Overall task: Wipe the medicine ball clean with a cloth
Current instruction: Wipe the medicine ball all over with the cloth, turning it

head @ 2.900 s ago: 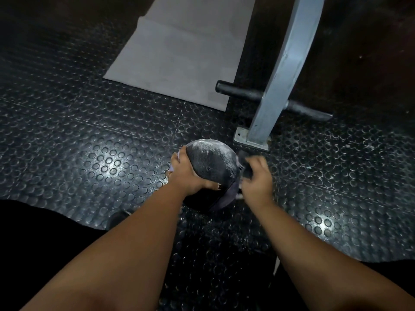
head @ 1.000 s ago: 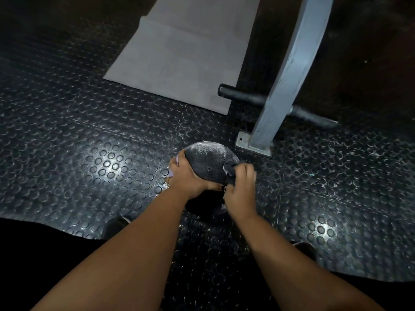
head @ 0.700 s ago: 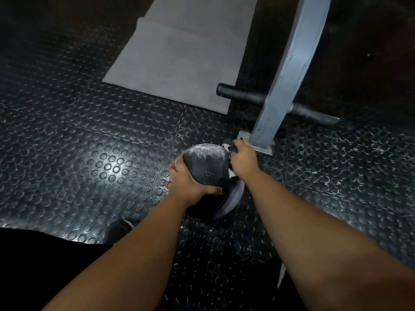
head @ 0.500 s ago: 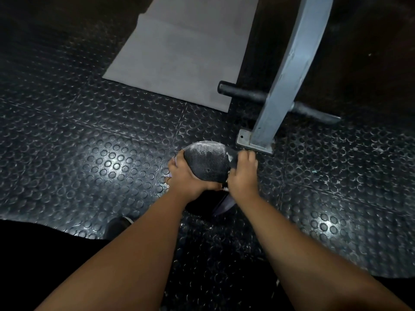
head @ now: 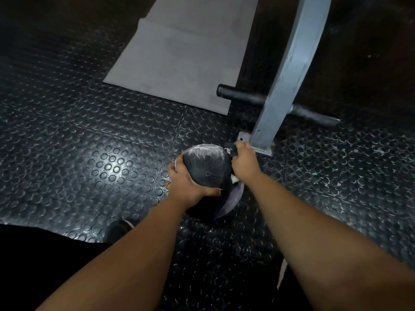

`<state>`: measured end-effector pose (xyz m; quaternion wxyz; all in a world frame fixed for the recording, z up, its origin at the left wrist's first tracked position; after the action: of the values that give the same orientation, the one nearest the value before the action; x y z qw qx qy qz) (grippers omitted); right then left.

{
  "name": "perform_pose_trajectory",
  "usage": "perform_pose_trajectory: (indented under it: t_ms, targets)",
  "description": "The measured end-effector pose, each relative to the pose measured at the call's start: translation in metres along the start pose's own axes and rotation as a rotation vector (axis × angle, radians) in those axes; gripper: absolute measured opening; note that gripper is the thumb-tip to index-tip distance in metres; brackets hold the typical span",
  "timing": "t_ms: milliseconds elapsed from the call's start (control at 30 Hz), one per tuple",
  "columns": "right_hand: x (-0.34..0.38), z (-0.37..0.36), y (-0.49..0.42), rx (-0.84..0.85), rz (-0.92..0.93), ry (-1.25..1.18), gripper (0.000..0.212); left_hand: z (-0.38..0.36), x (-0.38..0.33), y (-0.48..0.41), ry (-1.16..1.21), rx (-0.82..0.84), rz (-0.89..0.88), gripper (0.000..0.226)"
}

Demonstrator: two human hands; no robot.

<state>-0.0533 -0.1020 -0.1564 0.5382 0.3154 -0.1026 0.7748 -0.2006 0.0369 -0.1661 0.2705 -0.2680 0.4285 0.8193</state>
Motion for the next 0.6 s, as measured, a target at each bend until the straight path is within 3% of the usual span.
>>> perform_pose_trajectory:
  t_ms: [100, 367, 533, 600]
  targets:
    - [-0.011, -0.005, -0.018, 0.079, -0.05, -0.038, 0.043, -0.001, 0.0, 0.003, -0.006, -0.031, -0.01, 0.154]
    - [0.012, 0.0, 0.074, -0.255, 0.034, -0.159, 0.031, 0.01, -0.002, -0.001, 0.04, -0.01, 0.049, 0.157]
    - [0.023, -0.003, 0.117, -0.039, 0.092, -0.257, 0.03, 0.026, 0.006, 0.007, 0.035, 0.059, 0.084, 0.143]
    - [0.013, 0.016, 0.109, -0.147, -0.03, -0.375, 0.025, 0.037, 0.006, 0.014, -0.035, 0.082, 0.09, 0.141]
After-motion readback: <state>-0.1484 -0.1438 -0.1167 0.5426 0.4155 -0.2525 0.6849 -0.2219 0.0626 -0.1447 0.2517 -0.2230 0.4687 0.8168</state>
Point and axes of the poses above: each hand's wrist, its own y-axis away from the middle knuckle, its own z-axis out of the back of the hand, x = y × z, the point moved 5 cm from there along -y, towards the middle knuckle, and after that the axes turned 3 degrees about z, right-handed, at the moved point
